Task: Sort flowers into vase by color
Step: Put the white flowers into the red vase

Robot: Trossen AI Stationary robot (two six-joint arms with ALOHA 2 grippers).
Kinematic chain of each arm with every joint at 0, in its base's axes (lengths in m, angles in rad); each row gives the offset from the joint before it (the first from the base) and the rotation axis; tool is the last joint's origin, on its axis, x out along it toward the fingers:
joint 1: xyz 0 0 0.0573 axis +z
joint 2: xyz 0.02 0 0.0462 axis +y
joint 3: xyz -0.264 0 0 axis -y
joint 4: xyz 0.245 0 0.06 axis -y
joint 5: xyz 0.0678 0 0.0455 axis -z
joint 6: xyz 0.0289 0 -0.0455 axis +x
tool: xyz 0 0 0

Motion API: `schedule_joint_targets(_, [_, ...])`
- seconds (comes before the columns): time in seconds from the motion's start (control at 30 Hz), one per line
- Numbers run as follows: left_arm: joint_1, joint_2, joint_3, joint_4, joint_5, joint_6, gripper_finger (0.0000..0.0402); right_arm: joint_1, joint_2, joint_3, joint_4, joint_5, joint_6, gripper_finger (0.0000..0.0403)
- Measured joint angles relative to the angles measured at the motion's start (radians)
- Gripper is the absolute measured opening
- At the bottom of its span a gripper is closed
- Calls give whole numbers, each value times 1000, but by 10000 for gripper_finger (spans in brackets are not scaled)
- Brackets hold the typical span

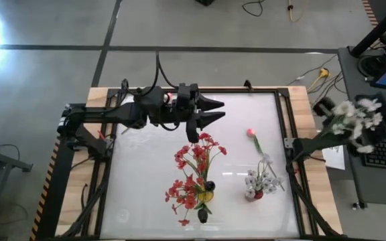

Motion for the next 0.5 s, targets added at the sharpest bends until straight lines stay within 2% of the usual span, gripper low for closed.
schedule_joint_targets(0.17, [0, -1, 0, -8, 0, -6, 162, 0, 6, -150, 187, -80, 43, 13])
schedule_joint_targets(0.5, [3, -3, 0, -24, -1, -29, 162, 10, 15, -329, 339, -193, 86, 13])
